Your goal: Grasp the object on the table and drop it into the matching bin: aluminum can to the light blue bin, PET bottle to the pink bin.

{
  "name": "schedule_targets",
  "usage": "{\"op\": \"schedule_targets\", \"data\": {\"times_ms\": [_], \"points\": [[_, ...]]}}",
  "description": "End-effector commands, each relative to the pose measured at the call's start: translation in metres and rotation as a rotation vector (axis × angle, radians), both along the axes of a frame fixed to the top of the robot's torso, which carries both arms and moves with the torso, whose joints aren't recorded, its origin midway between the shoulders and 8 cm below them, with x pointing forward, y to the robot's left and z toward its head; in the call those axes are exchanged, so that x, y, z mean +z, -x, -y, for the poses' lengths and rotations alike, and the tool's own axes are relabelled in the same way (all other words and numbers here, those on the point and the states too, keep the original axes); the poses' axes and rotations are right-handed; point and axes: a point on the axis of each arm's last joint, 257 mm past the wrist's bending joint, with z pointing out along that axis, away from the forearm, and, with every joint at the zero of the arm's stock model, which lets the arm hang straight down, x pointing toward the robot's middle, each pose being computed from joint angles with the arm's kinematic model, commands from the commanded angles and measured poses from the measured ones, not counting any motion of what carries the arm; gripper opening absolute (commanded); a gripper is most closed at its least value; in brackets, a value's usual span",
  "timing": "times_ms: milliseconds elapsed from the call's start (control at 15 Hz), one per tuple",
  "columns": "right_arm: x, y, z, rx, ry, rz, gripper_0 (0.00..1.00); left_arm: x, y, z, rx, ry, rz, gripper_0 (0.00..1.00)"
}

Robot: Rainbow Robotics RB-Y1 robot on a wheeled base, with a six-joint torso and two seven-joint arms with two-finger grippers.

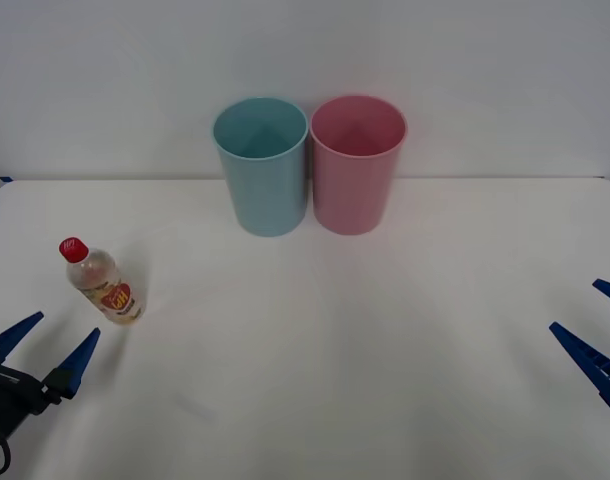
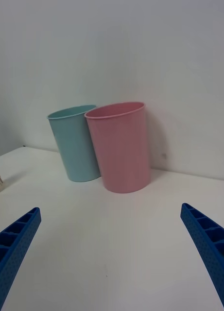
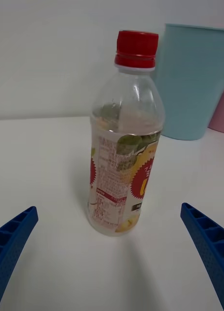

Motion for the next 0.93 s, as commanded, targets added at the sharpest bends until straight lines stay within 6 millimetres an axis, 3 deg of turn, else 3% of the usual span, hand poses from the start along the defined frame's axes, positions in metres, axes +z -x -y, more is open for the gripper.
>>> {"op": "schedule_targets", "data": {"times_ms": [67,333,933], "points": [[0.000,0.000,0.000,0.000,0.000,0.000,1.00,-0.001,-0.013,0.004,0.016,0.006,0.012,1.00],[0.000,0.000,0.000,0.000,0.000,0.000,1.00,-0.001,-0.030,0.002,0.029,-0.001,0.021,1.00],[0.000,0.000,0.000,0.000,0.000,0.000,1.00,0.004,-0.067,0.021,0.008,0.001,0.037,1.00]]}}
